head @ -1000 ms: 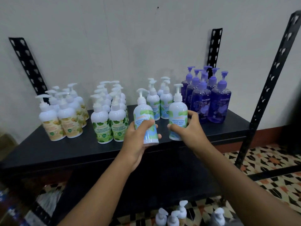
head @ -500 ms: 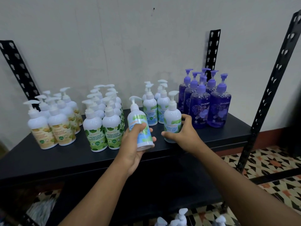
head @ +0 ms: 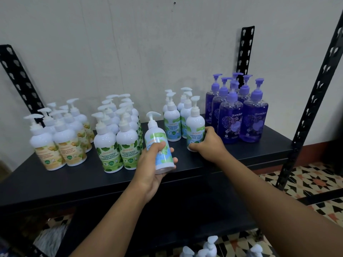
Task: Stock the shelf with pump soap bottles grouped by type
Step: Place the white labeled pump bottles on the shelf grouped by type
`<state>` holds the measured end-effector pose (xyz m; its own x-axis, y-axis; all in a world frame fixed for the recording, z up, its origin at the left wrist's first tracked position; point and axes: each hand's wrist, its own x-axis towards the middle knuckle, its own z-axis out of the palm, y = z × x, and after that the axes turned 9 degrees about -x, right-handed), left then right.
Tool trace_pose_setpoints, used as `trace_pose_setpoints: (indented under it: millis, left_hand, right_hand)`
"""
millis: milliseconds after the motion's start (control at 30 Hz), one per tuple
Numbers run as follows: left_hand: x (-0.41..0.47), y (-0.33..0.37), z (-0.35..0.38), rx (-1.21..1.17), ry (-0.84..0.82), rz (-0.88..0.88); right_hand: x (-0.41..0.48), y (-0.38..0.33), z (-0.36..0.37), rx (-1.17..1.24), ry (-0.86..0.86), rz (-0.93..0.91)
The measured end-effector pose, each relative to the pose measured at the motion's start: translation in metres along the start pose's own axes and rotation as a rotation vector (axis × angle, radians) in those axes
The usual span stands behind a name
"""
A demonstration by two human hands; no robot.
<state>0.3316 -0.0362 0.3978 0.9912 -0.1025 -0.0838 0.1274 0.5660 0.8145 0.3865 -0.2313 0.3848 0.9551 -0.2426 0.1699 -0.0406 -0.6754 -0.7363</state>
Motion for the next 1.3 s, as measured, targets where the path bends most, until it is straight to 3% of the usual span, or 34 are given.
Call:
trace_pose_setpoints:
  millis: [1033, 1200, 1300]
  left_hand:
    - [0.006, -0.006, -0.002, 0.055, -0.015, 0.025]
    - [0.018, 0.000, 0.012, 0.241, -0.034, 0.158]
    - [0.030, 0.003, 0.021, 0.480, -0.035, 0.281]
  right_hand:
    - [0.005, -0.003, 0.003, -0.051, 0.031, 0.041]
    - [-0.013, 0.007, -0.008, -0.373, -0.052, -0.022]
    - [-0.024, 0.015, -0.013, -0.592, -0.084, -0.080]
